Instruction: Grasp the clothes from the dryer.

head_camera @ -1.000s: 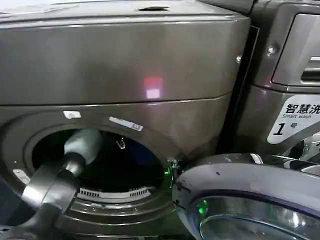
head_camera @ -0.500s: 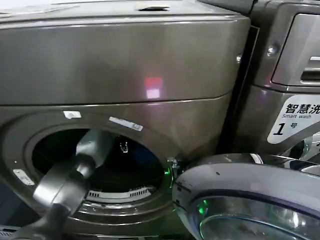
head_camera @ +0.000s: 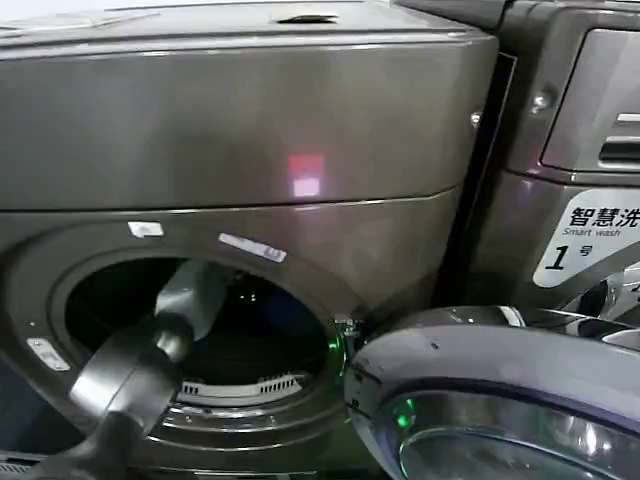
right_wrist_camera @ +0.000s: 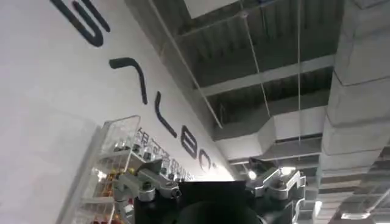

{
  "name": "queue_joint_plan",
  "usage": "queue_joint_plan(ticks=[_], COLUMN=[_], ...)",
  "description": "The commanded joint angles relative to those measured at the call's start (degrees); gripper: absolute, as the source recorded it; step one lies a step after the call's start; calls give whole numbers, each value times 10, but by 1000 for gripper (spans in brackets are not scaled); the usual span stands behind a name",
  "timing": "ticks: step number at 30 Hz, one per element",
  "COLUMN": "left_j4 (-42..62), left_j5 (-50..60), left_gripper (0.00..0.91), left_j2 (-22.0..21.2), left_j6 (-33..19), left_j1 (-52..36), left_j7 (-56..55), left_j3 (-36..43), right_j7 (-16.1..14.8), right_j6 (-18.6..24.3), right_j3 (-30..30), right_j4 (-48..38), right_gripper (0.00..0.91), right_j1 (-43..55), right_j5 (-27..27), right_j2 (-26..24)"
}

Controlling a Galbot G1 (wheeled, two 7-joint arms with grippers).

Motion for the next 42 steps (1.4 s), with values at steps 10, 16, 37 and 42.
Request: queue_joint_plan(ticks=[10,16,37,42], left_j4=[-499,-589,-614,-608], left_j5=[-444,-443,-443,-445], left_gripper=[0,0,0,0], left_j2=[34,10,-9,-8], left_j6=[78,-26,-32,-31], left_j1=[285,378,418,413], left_j7=[-349,-465,-515,-513], left_j3=[-205,-253,-277,-276], right_j7=[-1,12,18,17], right_j6=[0,3,23,23], right_j3=[2,-2,12,12], right_j4=[-4,-4,-15,-16], right_gripper=[907,907,907,907], right_j1=[-2,1,-14,-9], right_j5=[-1,-9,-24,-37], right_j2=[-2,2,2,0])
